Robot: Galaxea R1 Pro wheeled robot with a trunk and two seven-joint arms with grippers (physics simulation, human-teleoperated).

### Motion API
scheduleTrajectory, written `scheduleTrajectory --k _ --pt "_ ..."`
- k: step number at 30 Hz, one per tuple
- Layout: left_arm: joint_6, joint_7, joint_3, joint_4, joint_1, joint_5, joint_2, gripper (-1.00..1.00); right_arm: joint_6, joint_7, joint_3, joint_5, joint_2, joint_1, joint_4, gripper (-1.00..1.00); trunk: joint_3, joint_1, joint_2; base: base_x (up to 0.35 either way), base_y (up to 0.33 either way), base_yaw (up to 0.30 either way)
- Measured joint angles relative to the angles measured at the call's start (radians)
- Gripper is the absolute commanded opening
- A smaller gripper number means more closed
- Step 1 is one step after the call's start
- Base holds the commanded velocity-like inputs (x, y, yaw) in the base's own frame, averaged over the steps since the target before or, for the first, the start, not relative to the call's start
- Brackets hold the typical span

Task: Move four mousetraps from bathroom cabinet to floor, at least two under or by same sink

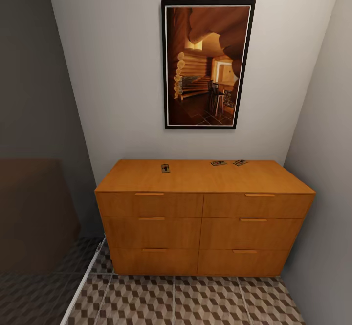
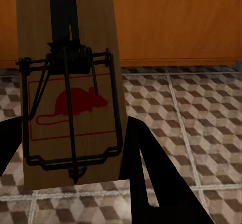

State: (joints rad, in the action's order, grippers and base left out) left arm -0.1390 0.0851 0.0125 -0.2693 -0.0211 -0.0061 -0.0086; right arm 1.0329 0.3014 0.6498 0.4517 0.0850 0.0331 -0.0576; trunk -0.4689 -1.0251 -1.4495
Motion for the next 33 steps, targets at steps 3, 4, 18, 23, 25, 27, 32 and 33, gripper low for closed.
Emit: scheduleTrajectory --k 3,4,18,23,25,27,32,33 --pt "0.150 -0.001 -0.001 -0.142 0.000 0.001 -0.005 1.00 0.000 0.000 0.000 0.000 0.000 0.000 0.000 -1.00 0.000 0.000 0.000 0.000 0.000 0.000" --pt "0.171 -0.001 -0.001 -0.168 0.000 0.000 -0.005 1.00 0.000 0.000 0.000 0.000 0.000 0.000 0.000 -1.00 0.000 0.000 0.000 0.000 0.000 0.000" --pt "0.601 -0.003 -0.002 -0.793 0.000 0.002 -0.009 1.00 -0.001 -0.001 0.000 0.000 -0.001 0.000 0.000 -1.00 0.000 0.000 0.000 0.000 0.000 0.000" --pt "0.719 -0.003 -0.003 -0.960 0.000 0.002 -0.036 1.00 -0.001 -0.001 -0.001 0.000 -0.004 0.000 0.000 -1.00 0.000 0.000 0.000 0.000 0.000 0.000" --pt "0.771 -0.003 -0.004 -1.014 0.000 0.002 -0.047 1.00 -0.001 -0.001 -0.001 -0.001 -0.008 0.000 0.001 -1.00 0.000 0.000 0.000 0.000 0.000 0.000" --pt "0.815 -0.004 -0.006 -1.057 -0.005 0.001 -0.062 1.00 -0.001 -0.001 -0.001 -0.001 -0.010 0.000 0.001 -1.00 0.000 0.000 0.000 0.000 0.000 0.000" --pt "0.881 -0.004 -0.025 -1.137 -0.047 -0.001 -0.099 1.00 0.000 -0.001 0.000 -0.001 -0.013 0.000 0.001 -1.00 0.000 0.000 0.000 0.000 0.000 0.000" --pt "0.890 -0.003 -0.030 -1.149 -0.056 -0.001 -0.102 1.00 0.000 -0.001 -0.001 -0.001 -0.014 0.000 0.001 -1.00 0.000 0.000 0.000 0.000 0.000 0.000"
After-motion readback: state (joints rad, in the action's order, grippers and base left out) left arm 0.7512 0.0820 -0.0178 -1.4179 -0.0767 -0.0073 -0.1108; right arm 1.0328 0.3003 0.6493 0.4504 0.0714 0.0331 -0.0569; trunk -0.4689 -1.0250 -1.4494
